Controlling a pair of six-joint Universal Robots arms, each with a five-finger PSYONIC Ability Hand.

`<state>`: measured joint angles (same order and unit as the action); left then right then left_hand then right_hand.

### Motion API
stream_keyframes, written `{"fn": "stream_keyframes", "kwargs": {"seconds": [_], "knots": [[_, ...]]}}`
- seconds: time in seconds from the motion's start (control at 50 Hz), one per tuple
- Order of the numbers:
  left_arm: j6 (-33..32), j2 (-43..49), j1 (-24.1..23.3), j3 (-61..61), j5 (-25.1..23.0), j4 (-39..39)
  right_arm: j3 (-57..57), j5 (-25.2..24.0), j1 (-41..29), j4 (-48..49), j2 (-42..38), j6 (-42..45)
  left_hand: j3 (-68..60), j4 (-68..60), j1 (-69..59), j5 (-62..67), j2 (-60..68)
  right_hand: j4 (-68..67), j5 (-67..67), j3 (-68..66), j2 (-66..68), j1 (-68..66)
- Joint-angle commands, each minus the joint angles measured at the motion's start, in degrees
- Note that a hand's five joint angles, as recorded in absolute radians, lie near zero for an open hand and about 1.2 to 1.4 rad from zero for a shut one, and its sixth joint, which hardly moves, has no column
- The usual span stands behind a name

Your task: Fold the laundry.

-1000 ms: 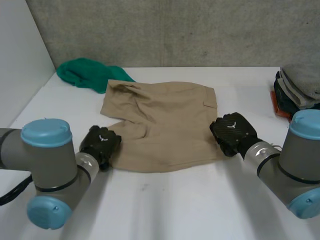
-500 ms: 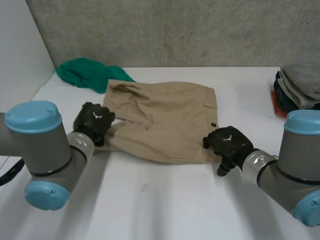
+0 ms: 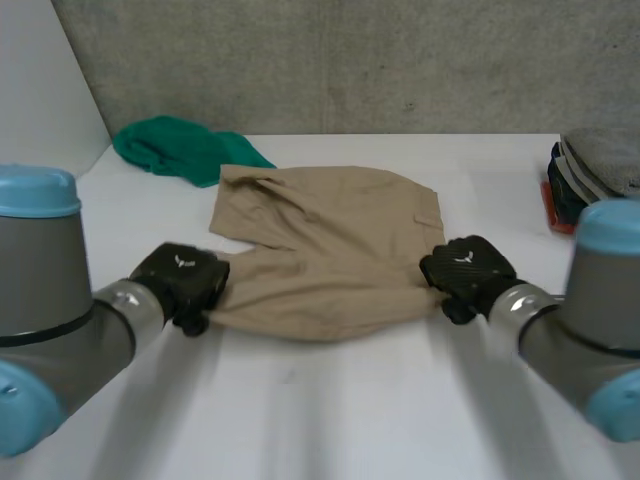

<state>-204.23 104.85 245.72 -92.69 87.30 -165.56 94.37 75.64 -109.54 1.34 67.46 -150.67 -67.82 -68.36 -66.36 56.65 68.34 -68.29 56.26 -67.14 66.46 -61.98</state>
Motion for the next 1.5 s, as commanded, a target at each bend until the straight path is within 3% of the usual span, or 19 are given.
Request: {"fn": "stream_keyframes", "kwargs": {"seconds": [0.02, 0.14, 0.22, 0.28, 0.42, 0.54, 0.56, 0.68, 0.78, 0.94, 1.12, 1.32, 1.4, 1.5], "knots": [[-0.7, -8.6, -1.6, -2.5, -5.1, 18.1, -3.7, -7.1, 7.3, -33.3, 10.2, 13.7, -12.2, -11.6, -13.6, 13.3, 11.7, -11.7, 13.7, -12.9, 13.5, -18.0], [-2.4, -10.5, -3.9, -1.9, -8.3, 25.5, -7.8, -7.6, 8.0, -49.7, 9.4, 23.4, -12.2, -11.6, -13.6, 13.3, 11.7, -11.7, 13.7, -12.9, 13.5, -18.0], [-4.5, -6.5, -4.0, 0.4, -7.1, 20.4, -11.4, -6.5, 7.2, -49.8, 4.3, 23.9, -12.2, -11.6, -13.6, 13.3, 11.7, -11.7, 13.7, -12.9, 13.5, -18.0], [-5.6, -1.0, -3.7, 5.0, -4.3, 14.6, -15.0, -5.0, 5.6, -46.7, 0.6, 18.6, -12.2, -11.6, -13.6, 13.3, 11.7, -11.7, 13.7, -12.9, 13.5, -18.0], [-5.9, 9.8, -2.1, 29.0, 2.7, 6.6, -29.8, 1.6, 2.3, -29.8, -3.5, 6.9, -12.2, -11.6, -13.6, 13.3, 11.7, -11.7, 13.7, -12.9, 13.5, -18.0], [-2.7, 11.5, -1.2, 51.1, 2.7, 3.4, -41.7, 7.6, -0.3, -9.5, -3.2, -0.2, -12.2, -11.6, -13.6, 13.3, 11.7, -11.7, 13.7, -12.9, 13.5, -18.0], [-0.8, 11.3, -0.9, 55.8, 3.1, 1.8, -43.7, 8.8, -0.9, -2.6, -2.8, -2.1, -12.2, -11.6, -13.6, 13.3, 11.7, -11.7, 13.7, -12.9, 13.5, -18.0], [4.0, 9.5, -0.5, 63.1, 4.5, -6.2, -47.2, 10.8, -1.7, 15.4, -2.3, -5.3, -12.2, -11.6, -13.6, 13.3, 11.7, -11.7, 13.7, -12.9, 13.5, -18.0], [4.5, 7.5, -0.7, 61.1, 3.6, -9.2, -50.6, 10.1, -2.0, 15.4, -4.1, -5.6, -12.2, -11.6, -13.6, 13.3, 11.7, -11.7, 13.7, -12.9, 13.5, -18.0], [5.5, 4.1, -1.0, 44.4, 2.8, -7.9, -49.2, 7.8, -1.4, 8.2, -7.0, -7.4, -12.2, -11.6, -13.6, 13.3, 11.7, -11.7, 13.7, -12.9, 13.5, -18.0], [6.0, 6.1, -3.4, 18.1, 0.9, -9.5, -29.2, 0.2, 0.8, 4.6, -10.4, -7.4, -12.2, -11.6, -13.6, 13.3, 11.7, -11.7, 13.7, -12.9, 13.5, -18.0], [5.5, 9.3, -3.9, 5.9, 0.6, -9.6, -14.6, -3.4, 2.7, 3.2, -11.3, 0.0, -12.2, -11.6, -13.6, 13.3, 11.7, -11.7, 13.7, -12.9, 13.5, -18.0], [5.2, 5.9, -4.4, 3.3, 0.6, -6.1, -12.2, -3.0, 2.2, -2.9, -7.4, 2.0, -12.2, -11.6, -13.6, 13.3, 11.7, -11.7, 13.7, -12.9, 13.5, -18.0], [3.5, -0.6, -6.5, -1.0, 0.9, 4.0, -11.6, -2.9, 2.3, -19.3, 0.6, 6.2, -12.2, -11.6, -13.6, 13.3, 11.7, -11.7, 13.7, -12.9, 13.5, -18.0]]}}
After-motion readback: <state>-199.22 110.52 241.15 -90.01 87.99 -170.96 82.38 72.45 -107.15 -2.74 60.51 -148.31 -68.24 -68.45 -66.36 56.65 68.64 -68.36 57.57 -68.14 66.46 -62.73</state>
